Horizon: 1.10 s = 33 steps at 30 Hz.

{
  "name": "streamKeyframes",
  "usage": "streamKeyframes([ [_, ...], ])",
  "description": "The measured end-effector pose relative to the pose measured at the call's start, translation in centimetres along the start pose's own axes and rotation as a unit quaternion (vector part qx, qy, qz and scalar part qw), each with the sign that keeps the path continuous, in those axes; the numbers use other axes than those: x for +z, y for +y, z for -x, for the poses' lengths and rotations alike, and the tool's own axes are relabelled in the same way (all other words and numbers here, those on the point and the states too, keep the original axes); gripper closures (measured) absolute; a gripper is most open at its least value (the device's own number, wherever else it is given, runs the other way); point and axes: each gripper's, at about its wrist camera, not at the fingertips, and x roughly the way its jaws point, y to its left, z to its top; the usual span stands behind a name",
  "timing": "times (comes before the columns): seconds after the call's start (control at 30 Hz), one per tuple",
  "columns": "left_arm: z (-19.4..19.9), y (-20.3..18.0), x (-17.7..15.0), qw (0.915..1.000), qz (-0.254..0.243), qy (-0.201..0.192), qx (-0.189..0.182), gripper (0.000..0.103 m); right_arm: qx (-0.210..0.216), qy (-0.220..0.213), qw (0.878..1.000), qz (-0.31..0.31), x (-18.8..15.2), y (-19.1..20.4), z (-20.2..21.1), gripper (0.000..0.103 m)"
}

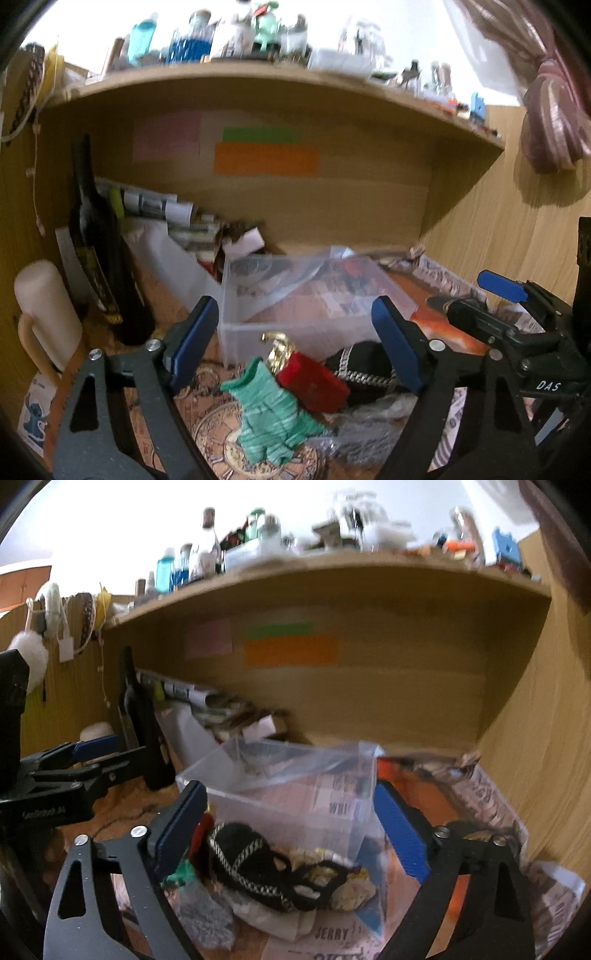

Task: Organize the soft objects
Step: 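Lower the left tool to the red pouch while the right tool lowers to the black beanie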

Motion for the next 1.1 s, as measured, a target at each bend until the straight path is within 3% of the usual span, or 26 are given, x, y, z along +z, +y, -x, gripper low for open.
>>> streamKeyframes([
  [0.17, -1.7, 0.9, -1.6, 0.9991, 0.012, 0.04, -0.003, 0.025, 0.022, 0.041, 0.999, -0.004, -1.5, -0.1, -1.5, 0.023],
  [0.5, -5.4, 1.3, -4.1, 0.9921, 0.033, 0.117, -0.03, 0.054, 0.062, 0.105, 0.992, -0.016, -3.5, -0.1, -4.3, 0.036],
  [0.63, -6.1, 1.0, -4.6, 0.9896, 0.04, 0.13, -0.046, 0.054, 0.072, 0.121, 0.99, -0.019, -3.9, 0.0, -5.0, 0.04],
  [0.97, -7.9, 0.7, -5.4, 0.9849, 0.048, 0.154, -0.063, 0.053, 0.069, 0.139, 0.988, -0.009, -4.8, 0.2, -6.5, 0.066],
  [1.03, -8.3, 0.9, -5.6, 0.9835, 0.055, 0.158, -0.068, 0.045, 0.067, 0.139, 0.988, -0.01, -4.9, 0.0, -6.8, 0.07],
  [1.1, -8.6, 1.0, -5.7, 0.9822, 0.06, 0.162, -0.074, 0.027, 0.065, 0.14, 0.988, -0.012, -5.0, -0.2, -6.9, 0.072],
])
